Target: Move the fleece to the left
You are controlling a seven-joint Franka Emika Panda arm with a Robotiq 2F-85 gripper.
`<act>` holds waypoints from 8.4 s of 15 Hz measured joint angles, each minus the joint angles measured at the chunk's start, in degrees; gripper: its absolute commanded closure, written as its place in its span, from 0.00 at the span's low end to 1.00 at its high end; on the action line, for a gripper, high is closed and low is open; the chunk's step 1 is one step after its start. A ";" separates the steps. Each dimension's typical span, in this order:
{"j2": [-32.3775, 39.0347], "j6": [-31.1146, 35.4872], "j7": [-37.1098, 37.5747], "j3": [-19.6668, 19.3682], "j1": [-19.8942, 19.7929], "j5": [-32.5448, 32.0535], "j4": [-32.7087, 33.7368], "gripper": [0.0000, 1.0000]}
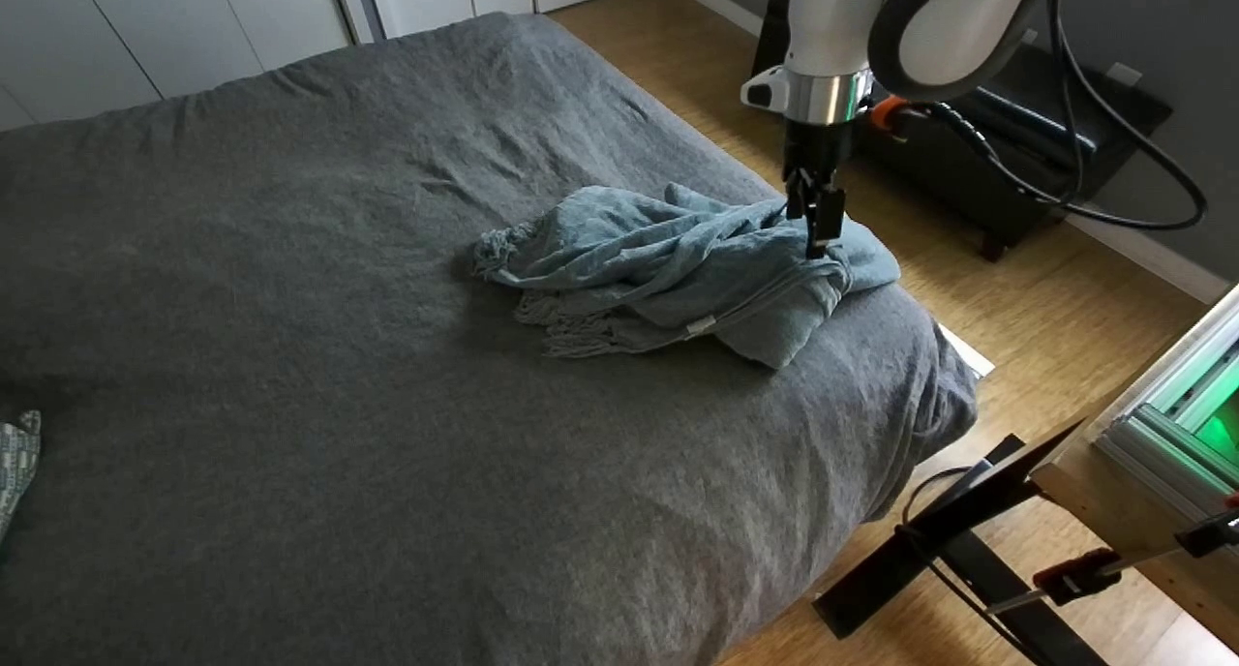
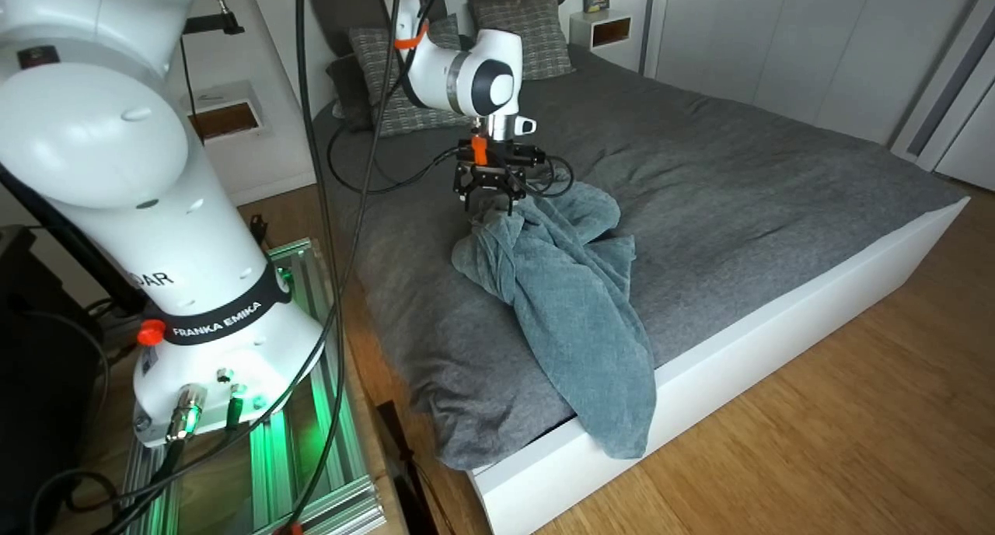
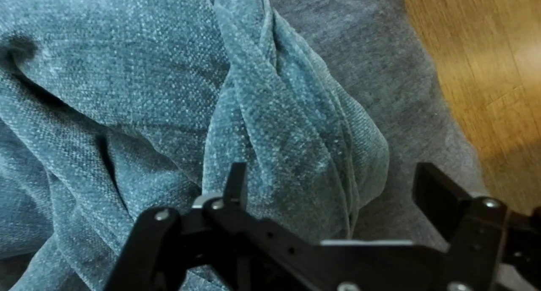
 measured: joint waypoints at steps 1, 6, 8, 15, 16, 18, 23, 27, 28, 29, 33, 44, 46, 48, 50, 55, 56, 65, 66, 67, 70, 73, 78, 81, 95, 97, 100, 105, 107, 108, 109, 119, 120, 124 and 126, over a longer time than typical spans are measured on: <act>1.11 0.00 2.29 -1.02 1.08 -1.62 1.09 0.00; 5.35 -0.13 8.84 -4.15 4.58 -6.50 6.14 0.31; 6.81 -0.14 9.02 -4.17 4.72 -6.72 7.90 0.47; 10.18 -0.15 8.96 -3.59 4.58 -6.72 11.63 0.94; 10.21 -0.15 8.96 -3.42 4.55 -6.72 11.70 0.99; 10.20 -0.23 8.96 -3.04 4.55 -6.72 11.91 1.00; 8.52 -0.63 9.10 -2.80 4.73 -6.92 12.17 0.99; 1.99 -0.54 11.49 -3.73 5.82 -10.51 11.06 0.99; -0.41 -0.55 12.40 -4.13 6.39 -11.89 10.41 0.99; -2.87 -0.57 13.62 -4.65 7.18 -13.70 9.81 0.99; -12.44 -1.45 20.53 -6.73 11.01 -23.11 7.57 0.99; -23.45 -6.94 30.04 -6.08 13.25 -33.54 4.37 0.99; -22.92 -6.94 29.68 -4.62 11.80 -33.54 4.34 0.99; -22.72 -7.42 27.50 -3.20 10.58 -35.01 5.69 0.99; -23.89 -9.97 24.06 -1.89 10.00 -36.28 8.24 0.99; -29.28 -13.53 18.99 0.84 9.03 -40.35 12.95 0.99; -30.38 -13.29 18.67 1.41 8.75 -40.46 13.88 0.99; -33.67 -7.58 15.78 3.58 6.63 -44.57 24.39 0.99; -33.45 -6.57 15.41 3.76 6.54 -44.62 24.67 0.99; -32.95 -5.69 15.19 3.96 6.50 -44.61 24.73 0.99; -28.27 -0.29 15.60 4.61 6.39 -43.45 24.19 0.99; -19.96 6.50 15.88 5.20 6.89 -43.69 24.72 0.99; -5.21 14.03 15.11 5.46 11.29 -43.45 34.94 0.94; 0.02 15.56 15.11 5.56 13.00 -43.34 40.32 0.94; 19.19 18.68 2.57 17.52 14.65 -34.24 52.73 0.99; 25.53 18.28 -4.36 23.14 14.57 -31.34 57.30 0.99; 34.42 14.27 -15.00 33.12 14.38 -28.40 64.12 0.99; 45.20 -0.62 -30.98 48.01 16.35 -21.34 75.88 0.99; 47.24 -6.83 -33.87 50.88 18.28 -18.60 80.72 0.67; 47.84 -9.44 -34.58 51.72 19.29 -17.81 82.93 0.62; 48.12 -11.12 -35.11 52.46 20.17 -16.88 84.60 0.56; 42.06 -28.73 -25.73 44.69 20.59 -5.03 88.12 0.00; 41.51 -30.38 -23.60 43.79 19.68 -5.11 87.58 0.00; 37.43 -37.02 -15.40 40.91 14.61 -5.31 83.34 0.00; 34.31 -40.73 -10.97 40.25 11.87 -5.31 80.13 0.00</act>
